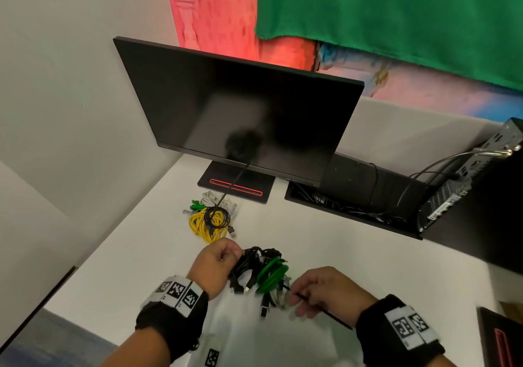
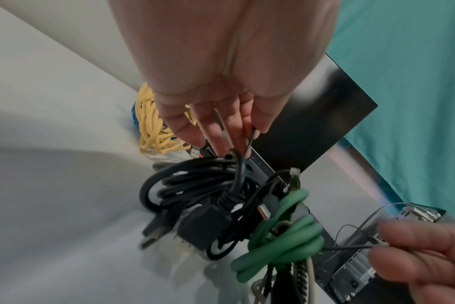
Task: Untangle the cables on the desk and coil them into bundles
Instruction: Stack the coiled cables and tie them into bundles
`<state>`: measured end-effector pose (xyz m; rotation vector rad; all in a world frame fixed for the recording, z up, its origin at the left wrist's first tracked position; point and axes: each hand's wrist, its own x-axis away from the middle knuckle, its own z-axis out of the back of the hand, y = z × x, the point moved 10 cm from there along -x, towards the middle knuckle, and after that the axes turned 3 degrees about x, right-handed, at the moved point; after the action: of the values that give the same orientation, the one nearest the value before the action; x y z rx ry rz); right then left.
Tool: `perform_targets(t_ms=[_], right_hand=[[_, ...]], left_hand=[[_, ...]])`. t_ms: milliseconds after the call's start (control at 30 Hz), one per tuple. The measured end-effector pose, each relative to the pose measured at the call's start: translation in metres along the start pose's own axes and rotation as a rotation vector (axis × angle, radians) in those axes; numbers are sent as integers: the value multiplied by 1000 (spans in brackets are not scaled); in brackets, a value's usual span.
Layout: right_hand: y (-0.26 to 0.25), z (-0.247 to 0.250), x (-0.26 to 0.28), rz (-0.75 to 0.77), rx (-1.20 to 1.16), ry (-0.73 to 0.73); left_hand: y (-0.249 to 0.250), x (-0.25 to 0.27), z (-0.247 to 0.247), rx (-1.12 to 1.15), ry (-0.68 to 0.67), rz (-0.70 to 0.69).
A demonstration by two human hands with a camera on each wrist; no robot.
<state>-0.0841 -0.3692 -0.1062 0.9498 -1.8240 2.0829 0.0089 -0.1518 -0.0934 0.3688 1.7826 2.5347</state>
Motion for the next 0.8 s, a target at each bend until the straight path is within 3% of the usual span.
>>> perform_targets(t_ms=[67,133,200,300,367,500,667,800], right_hand=[[-5,-2,5,25,-234,-80],[-13,-2,6,63,-292,-114],[-24,0,4,142,-111,-48],[-48,2,-2,302,409,209],[-61,-4,-6,387,496,331],[-75,-15,-16,495,400,443],[-87,-23,-25,525,392,494],[-74,-10,-42,353,-70,424]], left_hand=[[3,-2,-2,81,-33,-1],[5,-4,-6,147,-59,-1],[4,-6,-11,216,-55,29],[-4,-8,-21,391,-55,123],[-9,-7,-31,526,-79,191],[-13,-4,-43,666,-96,261],[-11,-7,-51,660,-124,267],[-14,-9,-50,637,-79,274]])
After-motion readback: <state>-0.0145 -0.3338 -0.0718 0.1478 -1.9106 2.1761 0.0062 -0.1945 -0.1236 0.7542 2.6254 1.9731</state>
